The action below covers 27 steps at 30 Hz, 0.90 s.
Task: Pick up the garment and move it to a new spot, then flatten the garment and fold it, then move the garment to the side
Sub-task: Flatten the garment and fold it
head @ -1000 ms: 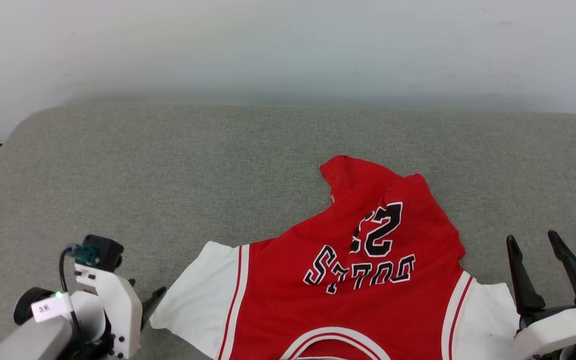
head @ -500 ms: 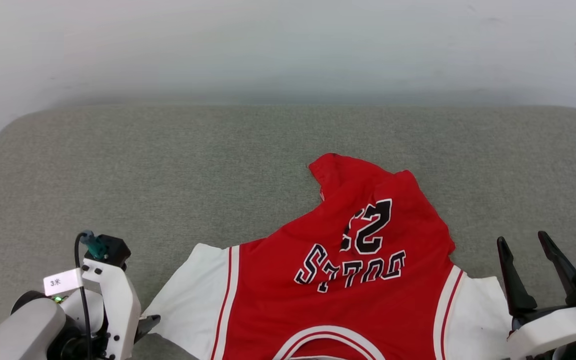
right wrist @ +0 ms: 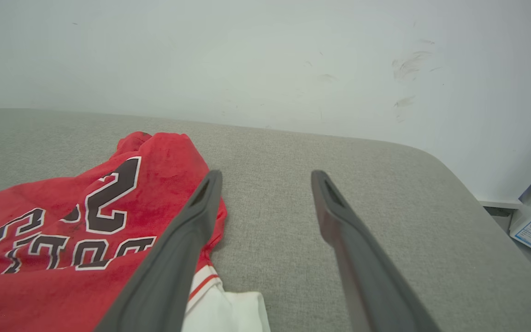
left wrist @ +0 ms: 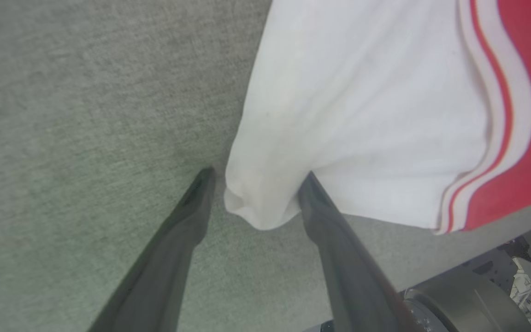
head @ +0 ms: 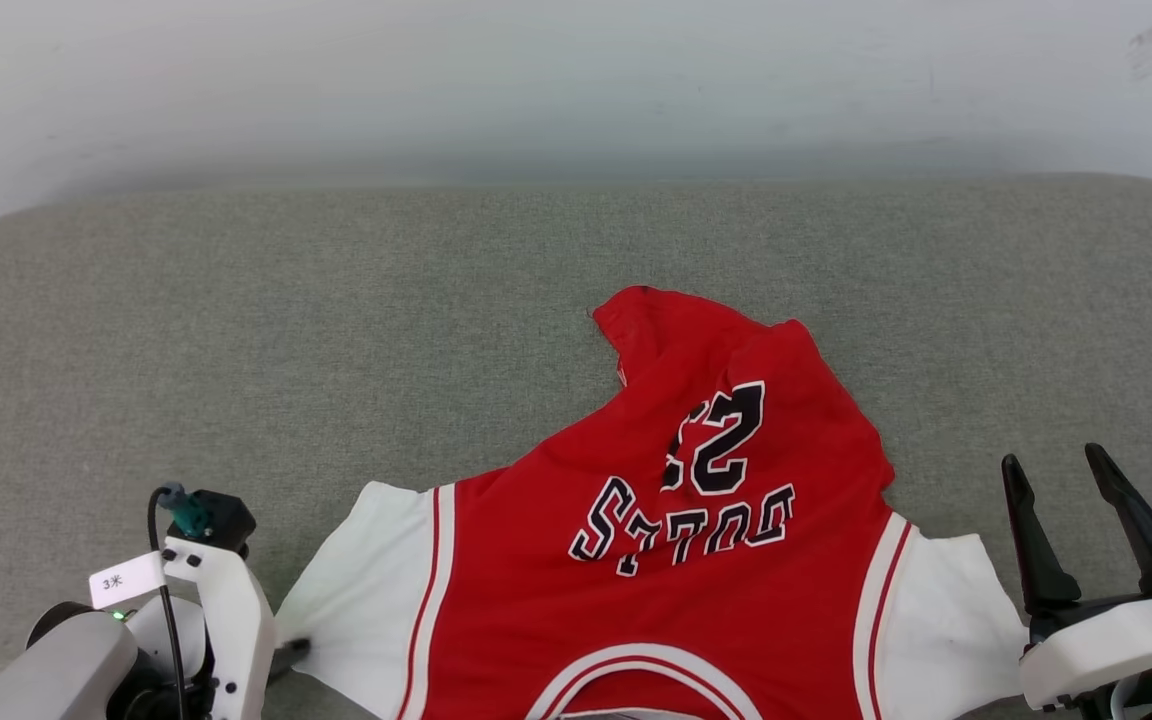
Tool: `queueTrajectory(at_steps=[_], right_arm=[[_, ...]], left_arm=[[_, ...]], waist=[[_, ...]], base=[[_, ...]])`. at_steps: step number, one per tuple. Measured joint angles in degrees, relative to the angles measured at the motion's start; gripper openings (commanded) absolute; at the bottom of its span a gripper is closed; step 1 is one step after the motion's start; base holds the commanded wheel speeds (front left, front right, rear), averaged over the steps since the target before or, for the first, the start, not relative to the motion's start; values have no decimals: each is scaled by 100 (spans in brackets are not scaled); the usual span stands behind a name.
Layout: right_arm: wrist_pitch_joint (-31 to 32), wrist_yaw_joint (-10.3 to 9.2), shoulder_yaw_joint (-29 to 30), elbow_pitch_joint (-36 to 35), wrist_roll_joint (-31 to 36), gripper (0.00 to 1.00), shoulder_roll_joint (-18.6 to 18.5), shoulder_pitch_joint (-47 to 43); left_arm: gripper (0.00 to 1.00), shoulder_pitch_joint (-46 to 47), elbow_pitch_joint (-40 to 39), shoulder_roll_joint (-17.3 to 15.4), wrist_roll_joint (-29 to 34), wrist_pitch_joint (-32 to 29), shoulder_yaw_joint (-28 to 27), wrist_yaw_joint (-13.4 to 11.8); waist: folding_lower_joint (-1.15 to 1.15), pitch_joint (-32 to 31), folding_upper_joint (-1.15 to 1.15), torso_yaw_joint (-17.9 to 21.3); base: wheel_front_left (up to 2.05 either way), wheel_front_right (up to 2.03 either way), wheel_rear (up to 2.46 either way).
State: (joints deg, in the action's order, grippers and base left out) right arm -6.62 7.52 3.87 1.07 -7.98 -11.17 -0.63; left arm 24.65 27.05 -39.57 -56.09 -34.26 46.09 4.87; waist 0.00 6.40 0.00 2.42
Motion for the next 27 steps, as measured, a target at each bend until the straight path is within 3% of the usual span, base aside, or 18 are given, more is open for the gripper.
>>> queueTrajectory(at_steps=[1,5,9,14,20,27], right_arm=[[15,0,0,-2,0,100,-1,-1],[164,0,-65,-82,15,100,-102,-3],[621,0,-267,-243,-87,100,-509,-25],[1724,0,-517,-589,-525,100,-1310,-221],[3307,1,-1040,-1046,-1541,100,-2247,-473],[4430,0,-1439,-1029,-2338,100,-2758,-436]], left_arm=[[0,2,56,13,5,59,0,13],[0,18,194,68,45,469,-49,66],[0,-57,90,46,163,1122,-208,4],[0,-186,-331,-109,219,1670,-423,-208],[0,-355,-992,-344,256,1924,-613,-534],[0,-488,-1607,-450,350,1965,-632,-837]], waist=[[0,-10,0,-2],[0,-89,0,-24],[0,-203,0,-20],[0,-344,0,-86],[0,-436,0,-217],[0,-378,0,-350]], base=[[0,0,0],[0,0,0],[0,0,0],[0,0,0],[0,0,0],[0,0,0]])
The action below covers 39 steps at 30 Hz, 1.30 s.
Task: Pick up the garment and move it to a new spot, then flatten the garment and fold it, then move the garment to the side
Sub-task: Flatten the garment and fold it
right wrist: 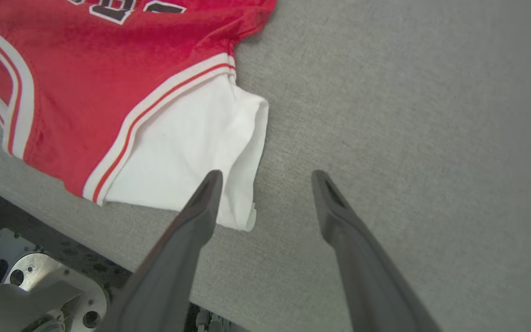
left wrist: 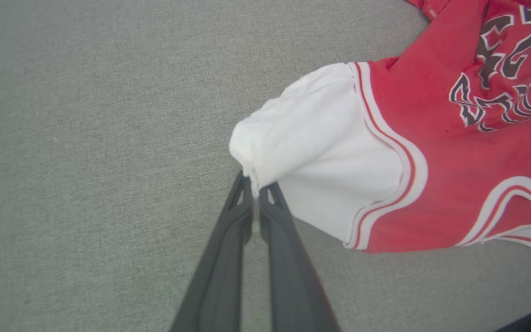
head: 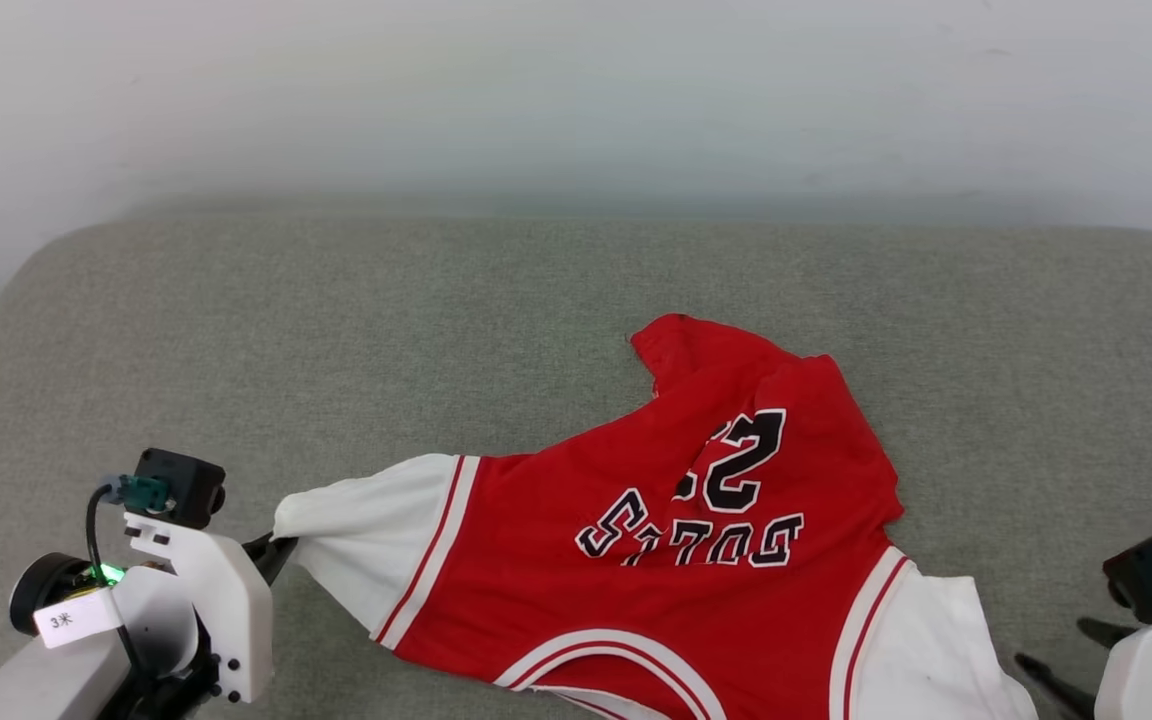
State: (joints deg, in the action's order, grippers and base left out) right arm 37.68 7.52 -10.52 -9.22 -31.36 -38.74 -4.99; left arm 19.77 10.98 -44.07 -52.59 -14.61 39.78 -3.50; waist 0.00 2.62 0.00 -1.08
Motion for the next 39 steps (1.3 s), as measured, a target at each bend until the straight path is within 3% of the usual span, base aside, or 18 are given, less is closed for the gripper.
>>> queueTrajectory(at_steps=[10,24,25,32,39], right_arm=[[459,0,-648,690,-96,100,-178,381],[-286,-14,-1862,1934,-265,100,-213,916],[-593,-15,-2028,2046,-411,0,-224,1002],[-1290,-2,-2101,2086,-725,0,-129,1100],[-1861,-1,-1378,1637,-1023,0,-70,1141]], left_arm=[[0,13,-348,12,146,-15,62,-131],[0,181,-342,119,232,52,82,-115],[0,173,-305,127,176,91,77,-107],[0,-34,-459,114,19,370,-54,-122],[0,-121,-1050,10,-156,656,-338,-132]], waist=[[0,289,0,-199],[-1,638,0,-360],[0,591,0,-330],[0,300,0,-230],[0,-90,0,-143]], base=[[0,0,0],[0,0,0],[0,0,0],[0,0,0],[0,0,0]])
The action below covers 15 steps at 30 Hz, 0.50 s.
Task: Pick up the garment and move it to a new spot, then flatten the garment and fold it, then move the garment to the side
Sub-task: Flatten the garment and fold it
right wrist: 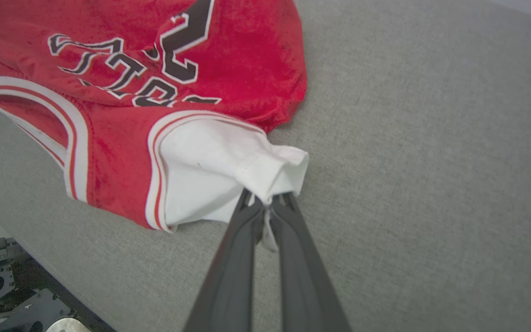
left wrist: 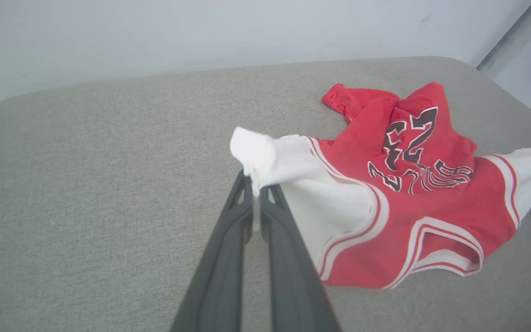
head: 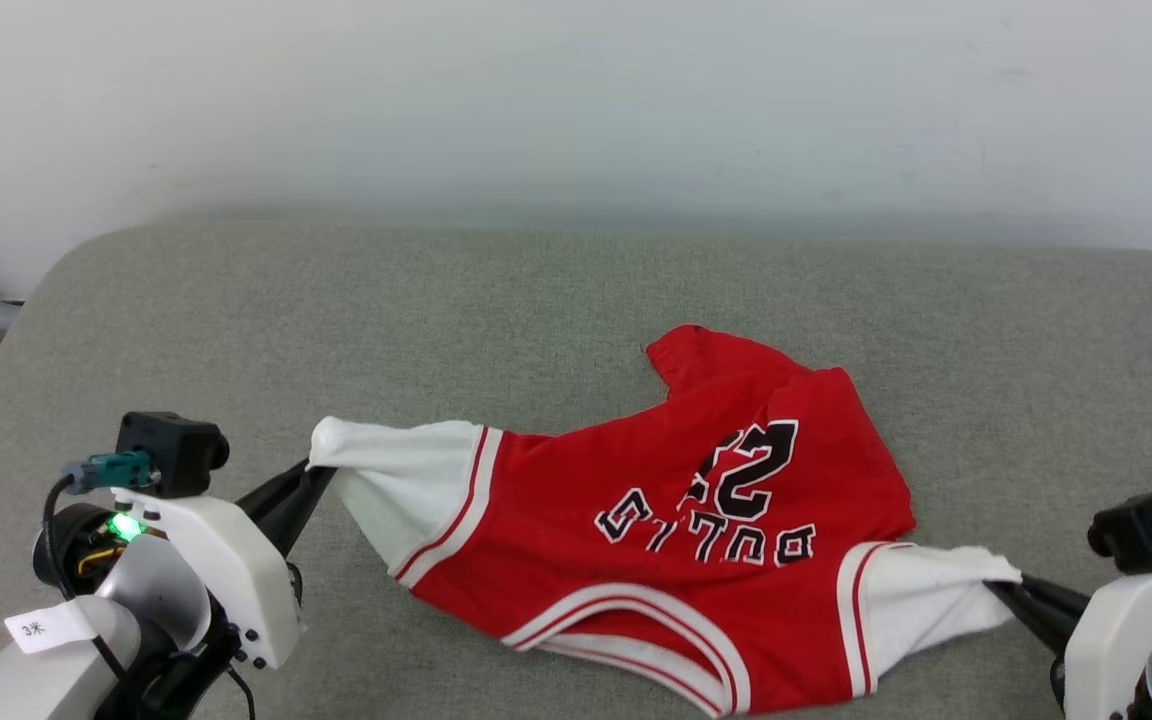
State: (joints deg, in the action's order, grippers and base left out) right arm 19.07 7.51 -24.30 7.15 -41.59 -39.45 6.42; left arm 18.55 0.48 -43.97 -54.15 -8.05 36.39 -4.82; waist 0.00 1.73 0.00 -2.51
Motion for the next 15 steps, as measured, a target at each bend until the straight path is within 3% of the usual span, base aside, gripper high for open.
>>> queueTrajectory(at_steps=[6,15], right_arm=[[-83,0,770,-758,-338,0,125,96],[-30,0,1938,-1857,-626,0,645,561]], left_arm=[[0,236,-625,-31,-121,181,-332,-22],[0,1030,-1457,254,-463,269,-753,55]], waist=[[0,-248,0,38],[0,-326,0,81]], base=[[0,0,0],[0,0,0]])
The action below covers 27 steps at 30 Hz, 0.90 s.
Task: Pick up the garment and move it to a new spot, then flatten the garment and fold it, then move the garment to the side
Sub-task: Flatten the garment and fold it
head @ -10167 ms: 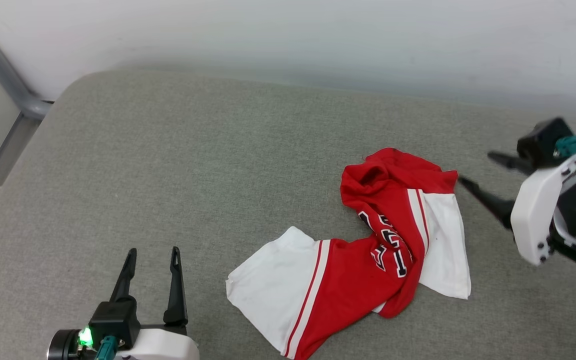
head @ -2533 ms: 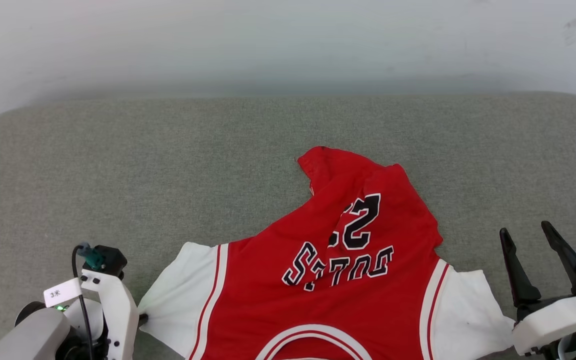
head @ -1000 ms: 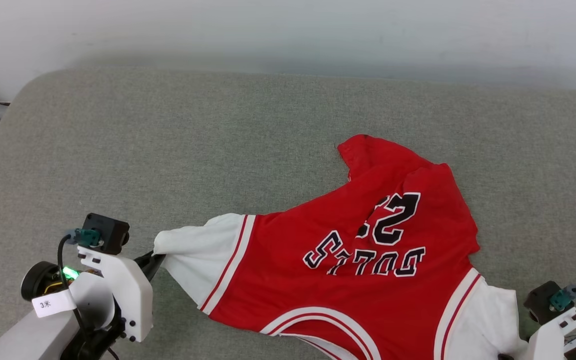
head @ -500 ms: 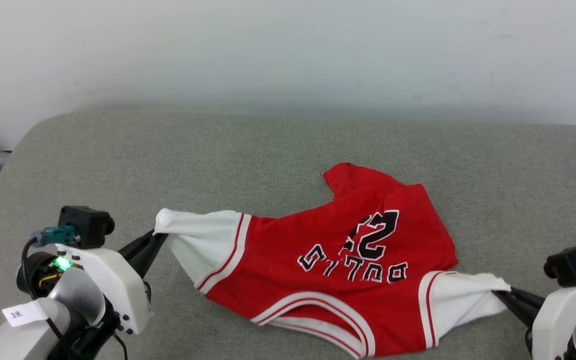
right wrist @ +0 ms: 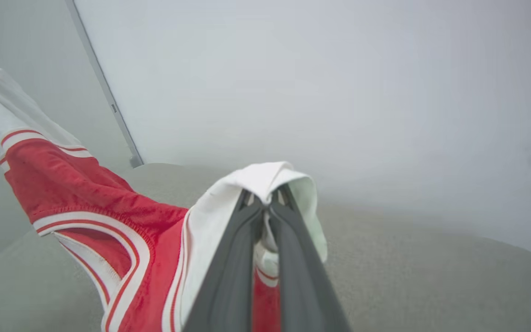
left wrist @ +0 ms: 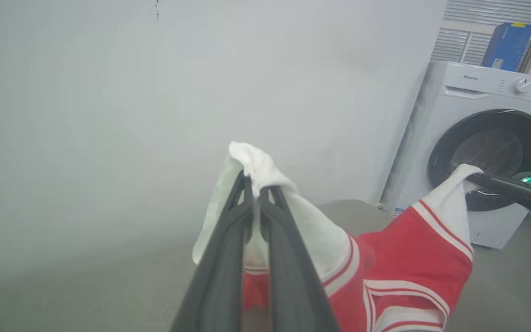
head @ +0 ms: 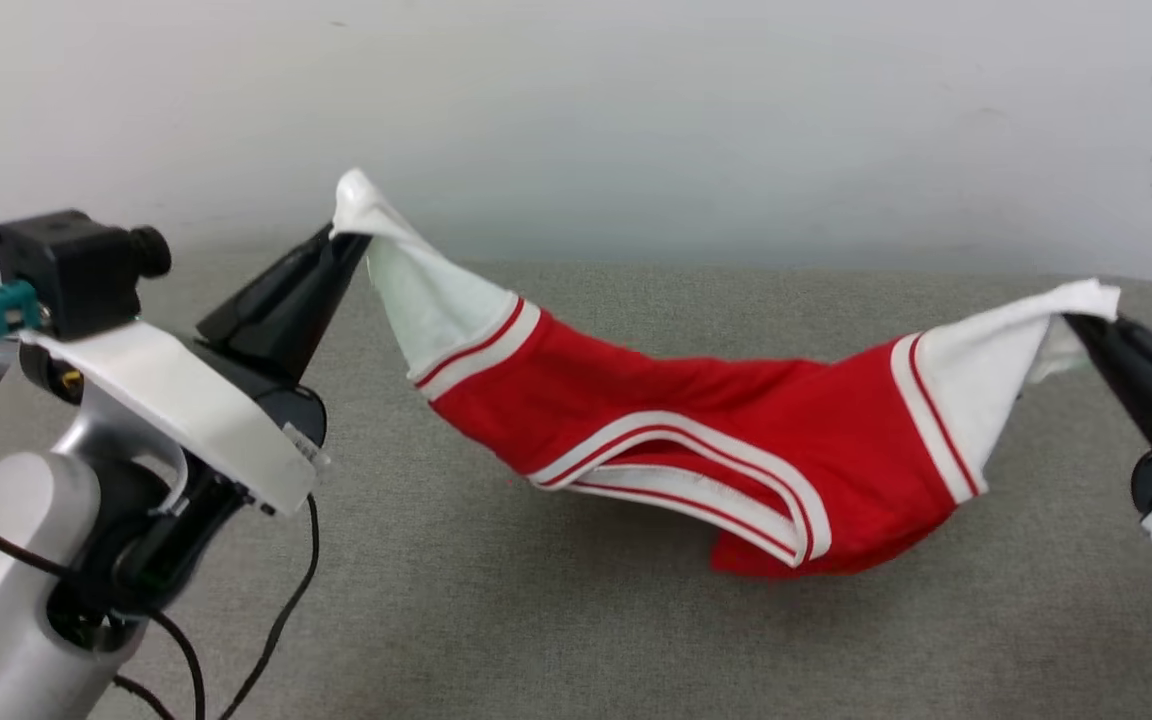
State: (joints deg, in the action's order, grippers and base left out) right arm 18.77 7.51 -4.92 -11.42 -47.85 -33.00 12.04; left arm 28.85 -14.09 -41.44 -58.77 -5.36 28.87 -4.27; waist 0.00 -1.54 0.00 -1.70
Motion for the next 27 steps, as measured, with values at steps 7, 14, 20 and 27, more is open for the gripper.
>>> queueTrajectory(at_steps=[7,14,20,27], right_arm=[[66,0,586,-422,249,0,336,793],[89,0,773,-377,768,0,745,1728],[89,0,809,-11,1152,0,966,2854],[-60,0,612,853,1615,0,1003,4652]], left_arm=[[0,940,-44,91,23,5,-332,1],[0,2019,393,449,137,-52,-352,79],[0,3031,902,762,321,-151,-301,127],[0,4497,1957,1047,568,-199,-291,383]], waist=[[0,61,0,58],[0,316,0,47],[0,848,0,30],[1,1738,0,32]], base=[[0,0,0],[0,0,0],[0,0,0],[0,0,0]])
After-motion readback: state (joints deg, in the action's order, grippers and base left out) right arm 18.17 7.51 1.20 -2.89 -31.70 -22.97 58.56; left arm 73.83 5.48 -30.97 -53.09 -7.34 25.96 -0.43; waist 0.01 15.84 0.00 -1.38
